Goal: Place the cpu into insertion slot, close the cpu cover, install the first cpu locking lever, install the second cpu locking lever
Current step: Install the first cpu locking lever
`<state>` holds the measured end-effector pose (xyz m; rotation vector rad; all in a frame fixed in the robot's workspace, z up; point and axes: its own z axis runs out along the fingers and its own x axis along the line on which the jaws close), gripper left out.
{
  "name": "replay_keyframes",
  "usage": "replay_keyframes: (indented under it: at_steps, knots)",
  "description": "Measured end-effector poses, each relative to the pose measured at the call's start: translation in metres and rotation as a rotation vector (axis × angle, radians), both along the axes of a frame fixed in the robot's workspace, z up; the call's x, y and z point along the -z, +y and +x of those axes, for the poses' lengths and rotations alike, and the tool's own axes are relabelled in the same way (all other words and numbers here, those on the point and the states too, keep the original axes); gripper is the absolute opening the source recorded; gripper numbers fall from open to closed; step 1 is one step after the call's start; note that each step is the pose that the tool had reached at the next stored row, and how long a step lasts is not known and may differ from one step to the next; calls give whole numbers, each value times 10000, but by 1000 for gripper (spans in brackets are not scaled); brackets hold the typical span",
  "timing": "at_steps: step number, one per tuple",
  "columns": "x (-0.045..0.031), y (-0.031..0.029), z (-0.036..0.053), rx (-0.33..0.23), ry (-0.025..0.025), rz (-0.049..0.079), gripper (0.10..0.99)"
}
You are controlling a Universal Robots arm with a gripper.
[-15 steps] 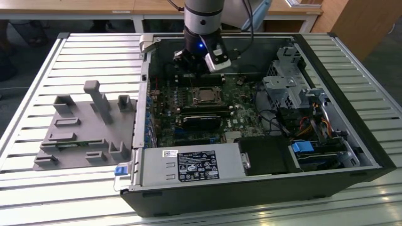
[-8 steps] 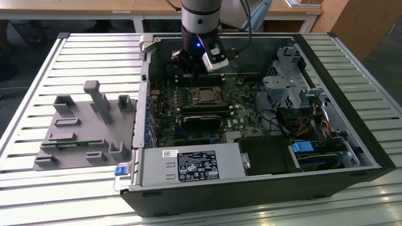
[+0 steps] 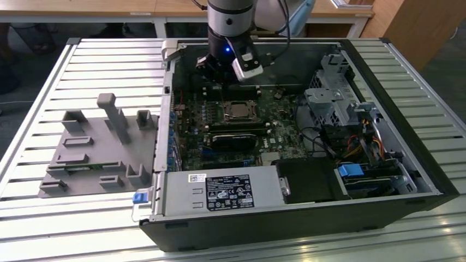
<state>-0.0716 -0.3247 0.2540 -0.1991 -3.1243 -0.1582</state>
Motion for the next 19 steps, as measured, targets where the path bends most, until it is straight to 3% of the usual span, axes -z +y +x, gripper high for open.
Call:
replay_keyframes:
  at_steps: [7, 19]
  knots:
    - [0, 2, -205, 1, -83, 1, 106]
    - [0, 143, -258, -20, -82, 0, 106]
